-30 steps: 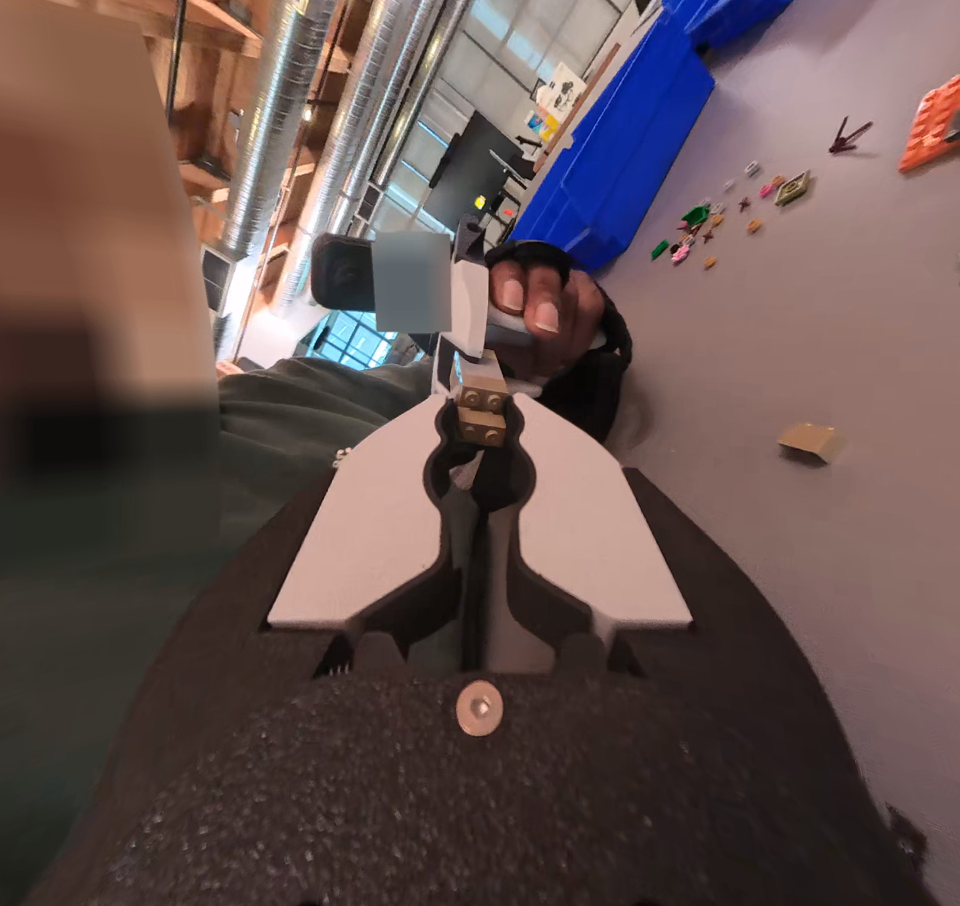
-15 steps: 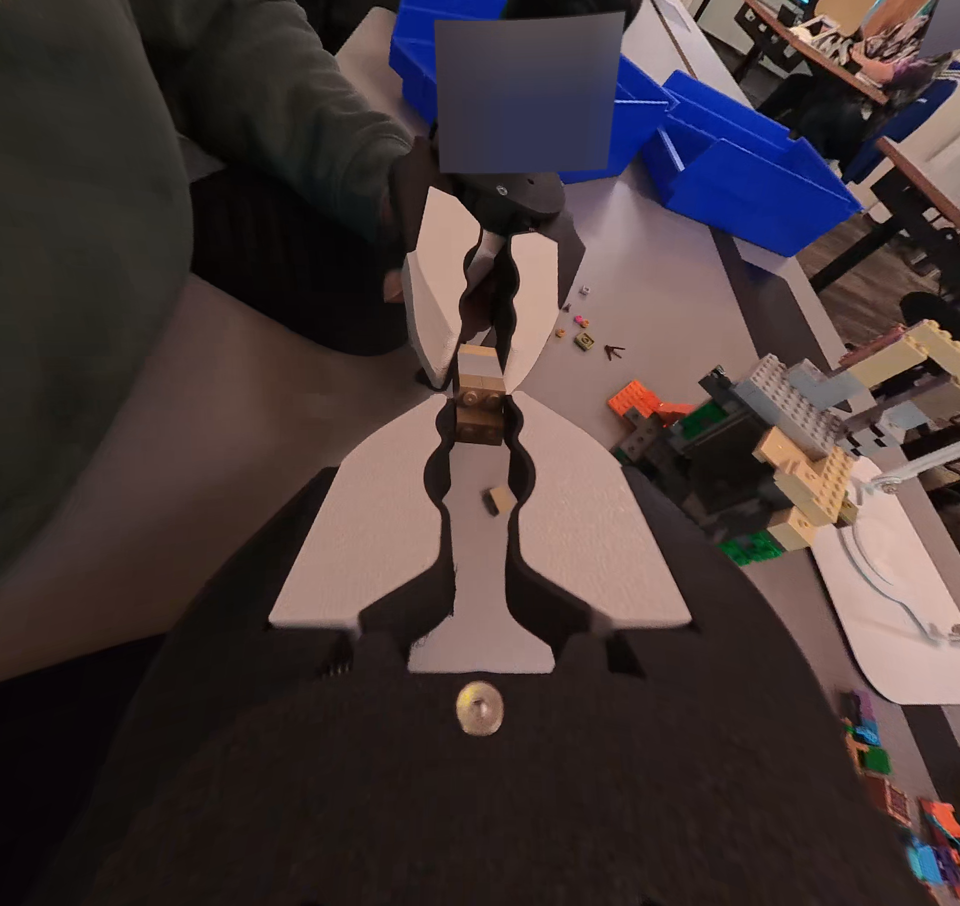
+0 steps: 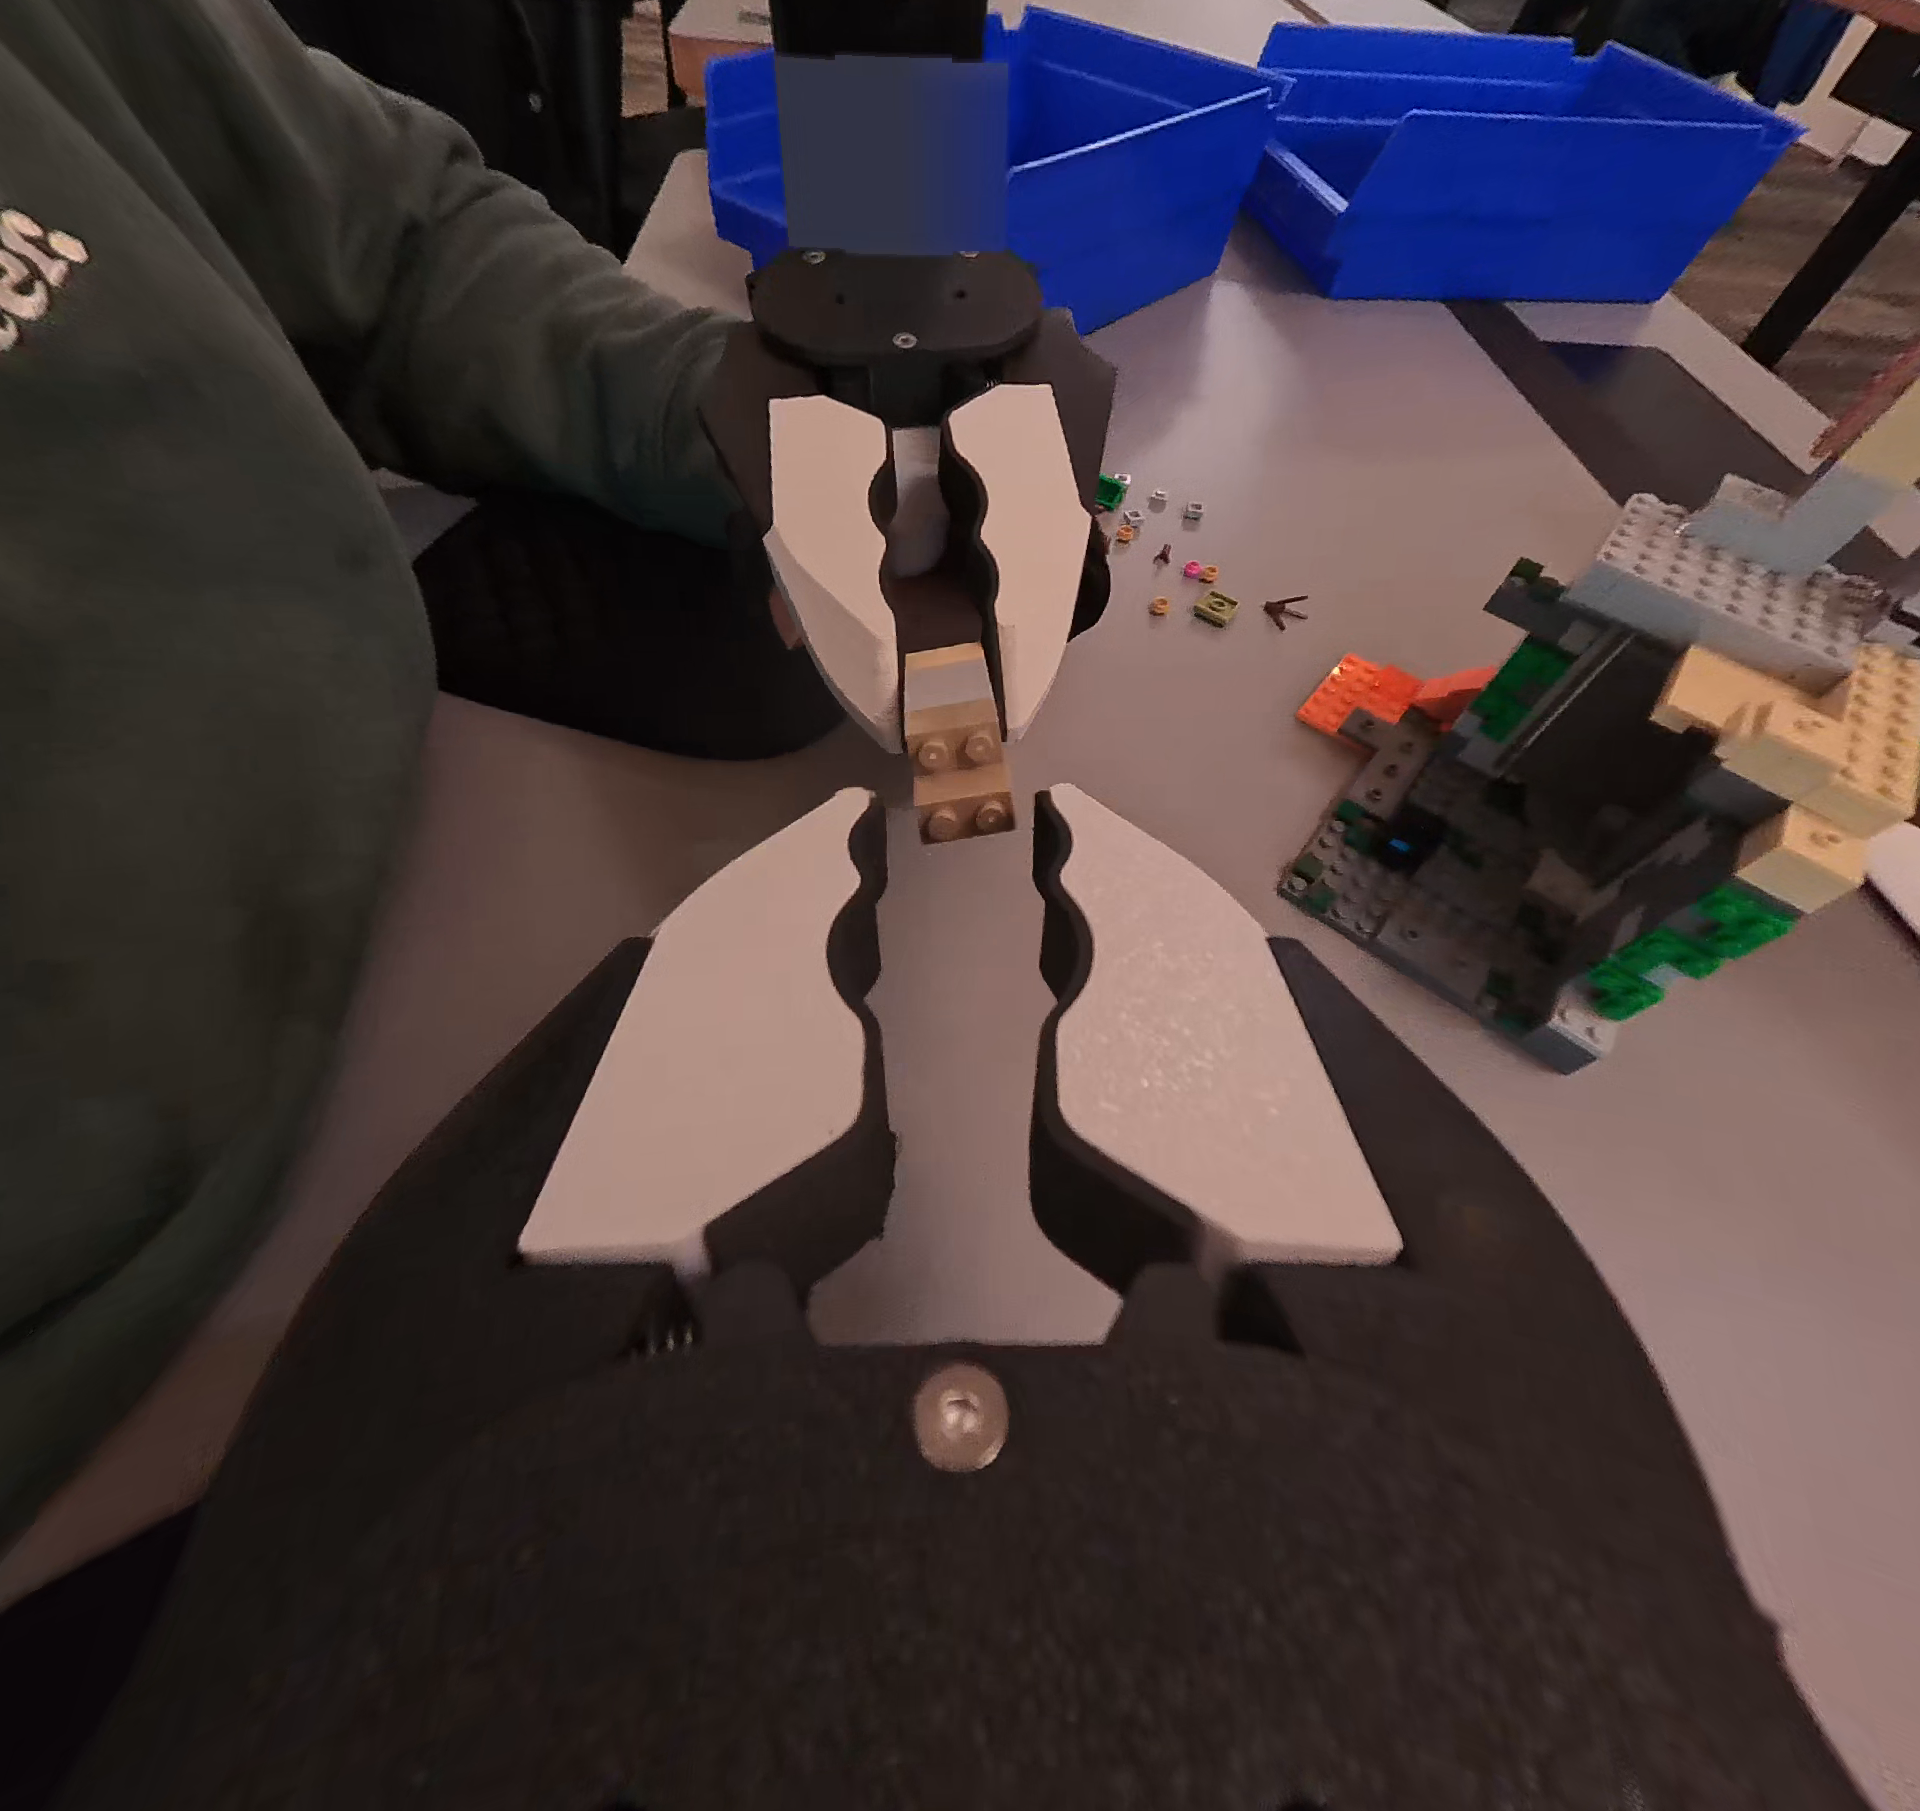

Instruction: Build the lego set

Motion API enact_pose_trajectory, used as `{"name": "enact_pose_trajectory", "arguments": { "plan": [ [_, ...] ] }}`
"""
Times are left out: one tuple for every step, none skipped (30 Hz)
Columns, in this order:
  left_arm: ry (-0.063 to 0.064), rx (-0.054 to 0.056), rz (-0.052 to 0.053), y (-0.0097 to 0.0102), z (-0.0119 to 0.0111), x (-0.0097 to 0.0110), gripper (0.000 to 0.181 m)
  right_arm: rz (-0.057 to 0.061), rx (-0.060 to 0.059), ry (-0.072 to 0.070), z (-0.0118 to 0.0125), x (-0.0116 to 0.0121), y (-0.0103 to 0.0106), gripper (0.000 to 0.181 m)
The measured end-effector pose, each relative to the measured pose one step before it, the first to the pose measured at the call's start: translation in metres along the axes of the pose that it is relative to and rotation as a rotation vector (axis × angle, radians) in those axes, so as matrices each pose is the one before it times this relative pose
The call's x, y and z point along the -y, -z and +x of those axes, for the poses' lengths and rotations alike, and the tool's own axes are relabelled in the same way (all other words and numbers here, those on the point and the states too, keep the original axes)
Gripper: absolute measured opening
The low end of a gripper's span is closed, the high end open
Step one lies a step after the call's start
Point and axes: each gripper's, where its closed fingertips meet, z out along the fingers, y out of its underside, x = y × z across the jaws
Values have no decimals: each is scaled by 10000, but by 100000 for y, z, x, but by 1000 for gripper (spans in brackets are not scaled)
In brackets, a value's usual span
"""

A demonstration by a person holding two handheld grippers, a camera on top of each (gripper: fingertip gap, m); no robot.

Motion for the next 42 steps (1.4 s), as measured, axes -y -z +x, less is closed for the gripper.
{"name": "enact_pose_trajectory", "arguments": {
  "plan": [
    [-17,-44,-45,-80,103,-71,18,-32,-96,84,8,-95,-105,23],
    [-36,-7,-70,-75,45,-120,18,-9,-169,236,53,-4,-92,18],
    [-19,3,-64,-39,4,-119,18,-13,-123,328,-5,11,-34,18],
    [34,-16,33,29,12,33,18,-27,-38,287,-36,-5,10,17],
    [68,-36,16,-18,45,50,18,-21,17,241,-43,41,72,17],
    [151,-75,69,-69,76,90,18,-3,18,332,-38,91,123,17],
    [357,-172,132,-80,103,120,19,-10,-14,489,-10,123,164,17],
    [513,-326,210,20,165,213,22,-79,-66,591,40,64,137,17],
    [612,-411,286,133,208,352,28,-71,-19,633,-61,118,137,17],
    [620,-431,245,176,210,321,29,16,41,526,-122,298,140,17],
    [565,-360,186,135,128,200,29,64,23,426,-77,404,98,17],
    [439,-338,101,79,177,59,29,48,-5,416,-29,402,44,17],
    [328,-303,21,18,203,-40,29,-39,-5,446,-57,249,-16,17],
    [209,-229,18,-29,219,-20,28,-71,13,378,-74,169,-74,17],
    [101,-200,-55,-56,253,-106,26,-1,-5,209,-26,204,-83,17],
    [65,-164,-62,-62,226,-101,24,16,18,94,-16,151,-96,17],
    [31,-148,-14,-19,232,-25,22,33,25,75,-45,102,-90,17],
    [15,-27,7,36,36,3,22,21,-21,24,30,7,-58,17],
    [34,4,13,65,-39,20,22,7,-22,-13,32,-58,-53,17],
    [47,1,-28,35,-47,-47,22,6,-16,-37,14,-82,-47,17],
    [-2,37,-24,29,-80,-29,21,1,-37,-57,43,-101,-42,17],
    [-59,90,3,45,-107,18,21,-8,-56,-66,60,-129,-30,18],
    [-31,60,-7,35,-82,5,21,-12,-27,-65,16,-111,-34,18],
    [36,14,-19,17,-59,-30,21,-15,-28,-60,23,-99,-37,18],
    [46,0,13,34,-45,6,21,-4,-40,-46,31,-57,-20,18],
    [20,25,5,29,-63,25,21,-25,-40,-50,57,-79,-29,18],
    [-34,78,18,27,-107,38,21,-50,-35,-87,82,-118,-32,18],
    [-15,63,6,36,-96,21,21,-23,-25,-91,67,-97,-24,18],
    [-13,58,9,24,-89,25,21,-24,-26,-111,87,-104,-29,18],
    [-23,61,6,35,-82,14,21,-6,-18,-133,77,-76,-16,18],
    [-33,61,8,14,-77,22,21,7,-25,-135,70,-79,-14,18],
    [-57,83,19,36,-84,53,21,-28,-8,-197,76,-139,-24,18],
    [-113,159,-4,44,-182,21,20,-47,4,-349,119,-214,-6,19],
    [-189,203,-10,63,-218,19,20,-6,13,-575,171,-242,38,19],
    [-246,250,18,102,-253,79,20,44,34,-825,214,-269,71,20],
    [-301,308,23,130,-325,112,20,119,164,-980,40,-213,99,24],
    [-288,280,-59,133,-307,0,20,201,187,-1032,0,-109,110,26],
    [-363,373,-177,78,-430,-190,20,259,164,-1045,26,21,104,29],
    [-420,302,-234,-3,-303,-320,20,258,199,-985,-38,101,40,31],
    [-285,143,-242,-103,-84,-354,20,234,102,-816,43,136,-39,32],
    [-160,105,-114,-142,-22,-192,20,85,12,-518,91,3,-140,32],
    [-118,-1,-116,-144,120,-176,20,-54,12,-145,-15,-153,-191,33]
  ]
}}
